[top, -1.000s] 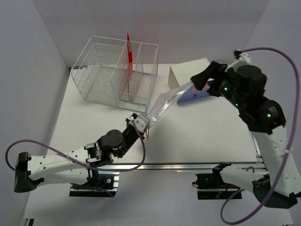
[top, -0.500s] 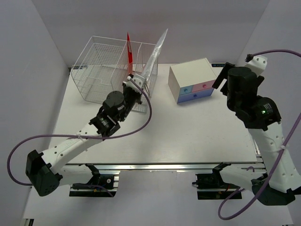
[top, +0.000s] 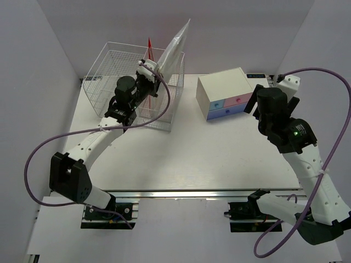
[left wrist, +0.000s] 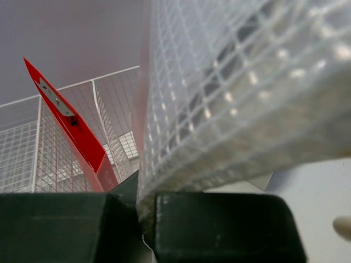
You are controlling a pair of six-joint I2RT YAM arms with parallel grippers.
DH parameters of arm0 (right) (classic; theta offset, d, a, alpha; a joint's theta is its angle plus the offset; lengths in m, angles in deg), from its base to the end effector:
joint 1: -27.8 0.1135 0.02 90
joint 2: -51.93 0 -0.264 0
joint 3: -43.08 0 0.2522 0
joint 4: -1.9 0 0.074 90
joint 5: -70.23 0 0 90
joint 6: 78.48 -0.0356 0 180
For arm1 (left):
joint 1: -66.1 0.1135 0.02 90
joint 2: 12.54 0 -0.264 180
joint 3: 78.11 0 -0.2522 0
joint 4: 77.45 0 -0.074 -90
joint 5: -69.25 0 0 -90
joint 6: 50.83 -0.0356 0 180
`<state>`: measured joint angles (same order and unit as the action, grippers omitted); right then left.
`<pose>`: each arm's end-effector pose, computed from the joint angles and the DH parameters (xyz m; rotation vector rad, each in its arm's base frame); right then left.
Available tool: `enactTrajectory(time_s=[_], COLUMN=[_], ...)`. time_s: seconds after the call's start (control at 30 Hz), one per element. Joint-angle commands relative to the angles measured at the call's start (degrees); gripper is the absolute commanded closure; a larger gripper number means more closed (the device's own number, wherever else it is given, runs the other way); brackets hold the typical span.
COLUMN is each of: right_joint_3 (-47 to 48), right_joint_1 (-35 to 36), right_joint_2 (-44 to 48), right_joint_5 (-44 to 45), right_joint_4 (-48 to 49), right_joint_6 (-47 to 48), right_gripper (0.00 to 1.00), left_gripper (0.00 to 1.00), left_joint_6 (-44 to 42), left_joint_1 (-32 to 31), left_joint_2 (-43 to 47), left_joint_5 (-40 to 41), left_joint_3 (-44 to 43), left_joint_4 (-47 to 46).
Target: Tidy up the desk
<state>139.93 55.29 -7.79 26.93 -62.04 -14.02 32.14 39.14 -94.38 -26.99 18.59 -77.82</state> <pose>0.1679 0.0582 0.4493 0.4540 1.8351 -0.2041 0.3048 -0.1594 0.3847 0.5356 1.4545 -0.3596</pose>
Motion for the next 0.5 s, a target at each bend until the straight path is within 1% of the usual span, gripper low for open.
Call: enactTrajectory(time_s=[0.0, 0.03, 0.1, 0.23, 0.47], right_joint_3=[-0.8, -0.9, -1.3, -1.8, -2.8], right_joint_1=[-0.2, -0.2, -0.2, -0.2, -0.2], right_joint_2=[0.3, 0.2, 0.0, -0.7, -1.5], right_joint_5=[0.1, 0.0, 0.1, 0.0, -1.3], right_joint_4=[3.9, 4.1, 4.4, 5.0, 4.4], right_joint_6=[-1.4, -1.4, -1.8, -2.3, -3.6], right_gripper=[0.11, 0.11, 0.11, 0.11, 0.11], left_gripper=[1.0, 1.0, 1.0, 1.0, 1.0], left_joint_6=[5.3, 8.1, 10.3, 13.0, 16.0], left_joint_1=[3.7, 4.6, 6.7, 7.0, 7.3], left_joint_2=[-1.9, -2.8, -4.5, -8.5, -12.9], left_joint_5=[-9.2, -10.0, -13.1, -15.0, -11.2], left_joint_3=[-3.7, -3.8, -3.8, -2.8, 1.0], left_joint_4=[-6.9, -7.7, -10.3, -13.5, -19.4])
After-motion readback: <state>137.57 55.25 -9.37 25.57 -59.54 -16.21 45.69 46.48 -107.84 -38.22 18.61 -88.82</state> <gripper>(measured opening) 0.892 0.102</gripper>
